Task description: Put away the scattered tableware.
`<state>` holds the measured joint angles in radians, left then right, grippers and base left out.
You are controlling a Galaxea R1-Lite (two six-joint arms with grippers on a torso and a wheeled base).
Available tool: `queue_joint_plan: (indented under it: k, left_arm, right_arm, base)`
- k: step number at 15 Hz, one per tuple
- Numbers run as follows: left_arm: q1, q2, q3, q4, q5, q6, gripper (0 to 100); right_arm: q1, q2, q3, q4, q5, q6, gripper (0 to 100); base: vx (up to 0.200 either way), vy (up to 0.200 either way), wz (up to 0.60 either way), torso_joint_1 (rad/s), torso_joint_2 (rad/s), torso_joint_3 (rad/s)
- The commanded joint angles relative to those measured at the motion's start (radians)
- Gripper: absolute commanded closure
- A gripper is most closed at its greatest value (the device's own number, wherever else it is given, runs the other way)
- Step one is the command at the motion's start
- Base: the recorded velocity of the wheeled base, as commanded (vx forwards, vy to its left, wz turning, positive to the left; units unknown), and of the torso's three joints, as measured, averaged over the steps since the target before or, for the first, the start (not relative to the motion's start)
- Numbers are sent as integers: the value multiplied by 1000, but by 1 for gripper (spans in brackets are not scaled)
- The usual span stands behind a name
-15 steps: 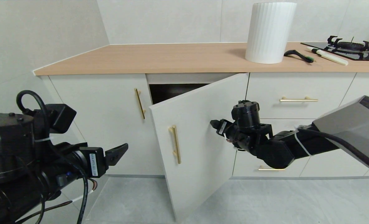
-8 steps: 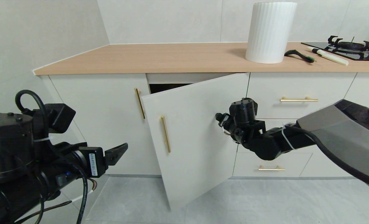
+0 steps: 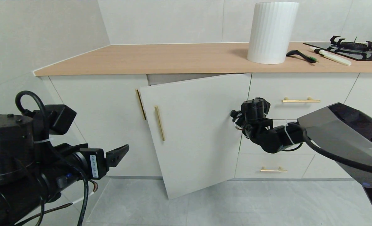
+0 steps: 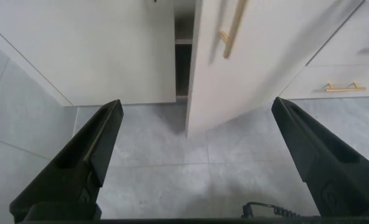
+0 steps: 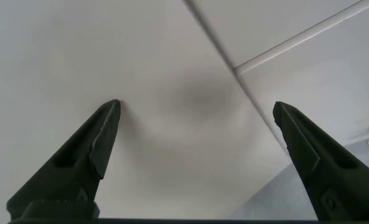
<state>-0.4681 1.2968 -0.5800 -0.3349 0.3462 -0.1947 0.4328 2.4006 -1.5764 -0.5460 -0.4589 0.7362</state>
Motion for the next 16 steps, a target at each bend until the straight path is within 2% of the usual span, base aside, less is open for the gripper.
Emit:
queue_joint_plan:
  k: [1,7,16]
  left_arm:
    - [0,-1,0,-1,1,0,0]
    - [0,1,0,-1,-1,0,0]
    - [0,6,2,-1,-1,0,0]
  right_arm:
    - [-8,29,-27,-2,-9,-1,0]
    - [-45,89,-114,4,-55,-1,0]
    - [-57,95,-126,6,-70,-6,0]
  base:
    - [0,0,0,0,0,0]
    - [0,0,0,0,0,0]
    - [0,0,0,0,0,0]
